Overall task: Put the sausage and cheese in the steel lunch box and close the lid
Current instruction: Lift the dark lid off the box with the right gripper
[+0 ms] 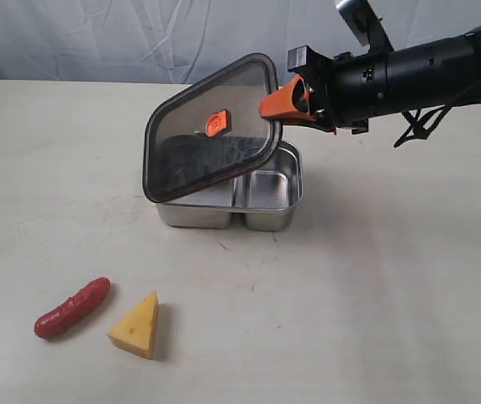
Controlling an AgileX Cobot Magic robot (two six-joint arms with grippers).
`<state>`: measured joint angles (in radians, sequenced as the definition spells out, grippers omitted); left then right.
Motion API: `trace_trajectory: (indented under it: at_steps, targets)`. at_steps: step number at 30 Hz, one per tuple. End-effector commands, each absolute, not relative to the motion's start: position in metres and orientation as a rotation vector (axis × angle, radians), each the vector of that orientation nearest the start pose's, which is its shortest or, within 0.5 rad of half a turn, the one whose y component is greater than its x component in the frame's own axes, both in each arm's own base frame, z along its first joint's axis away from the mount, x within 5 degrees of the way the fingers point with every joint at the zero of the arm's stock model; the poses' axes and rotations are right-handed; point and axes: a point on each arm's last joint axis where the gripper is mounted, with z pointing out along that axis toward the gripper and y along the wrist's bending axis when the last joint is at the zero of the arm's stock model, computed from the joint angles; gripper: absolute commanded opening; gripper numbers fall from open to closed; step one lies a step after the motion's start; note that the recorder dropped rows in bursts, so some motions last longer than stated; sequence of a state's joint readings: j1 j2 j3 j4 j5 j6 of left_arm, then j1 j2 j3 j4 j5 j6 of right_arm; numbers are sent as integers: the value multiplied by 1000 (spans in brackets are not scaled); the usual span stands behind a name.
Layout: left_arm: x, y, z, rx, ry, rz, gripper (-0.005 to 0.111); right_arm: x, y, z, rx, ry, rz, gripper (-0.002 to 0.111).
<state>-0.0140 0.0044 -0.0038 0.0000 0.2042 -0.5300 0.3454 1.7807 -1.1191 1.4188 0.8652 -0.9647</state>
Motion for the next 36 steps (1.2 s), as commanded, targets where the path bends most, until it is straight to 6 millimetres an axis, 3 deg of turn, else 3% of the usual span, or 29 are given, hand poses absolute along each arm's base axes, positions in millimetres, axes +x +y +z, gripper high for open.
trace_trajectory:
  at_steps: [1,7,12,14,17,20,23,29,36]
  targets:
    - [56,-1,195,-428,1646,-414,0,318,185,239,-437,2304,1364,-1]
    - [56,-1,195,-428,1646,-414,0,312,190,254,-471,2189,1506,-1]
    - [56,-1,195,-428,1646,-414,0,307,187,275,-534,2101,1447,-1]
    - [56,-1,195,-428,1646,-414,0,301,174,299,-682,2088,1125,-1]
    - [56,-1,195,-428,1646,-414,0,284,157,332,-794,2079,856,-1]
    - [56,-1,195,-428,1646,-414,0,252,127,373,-843,2036,500,-1]
    - [56,-1,195,-428,1646,-414,0,220,101,391,-865,2091,284,-1]
    - [56,-1,195,-428,1646,-414,0,181,81,390,-980,2283,195,-1]
    - [56,-1,195,-428,1646,-414,0,173,76,356,-1062,2458,174,-1]
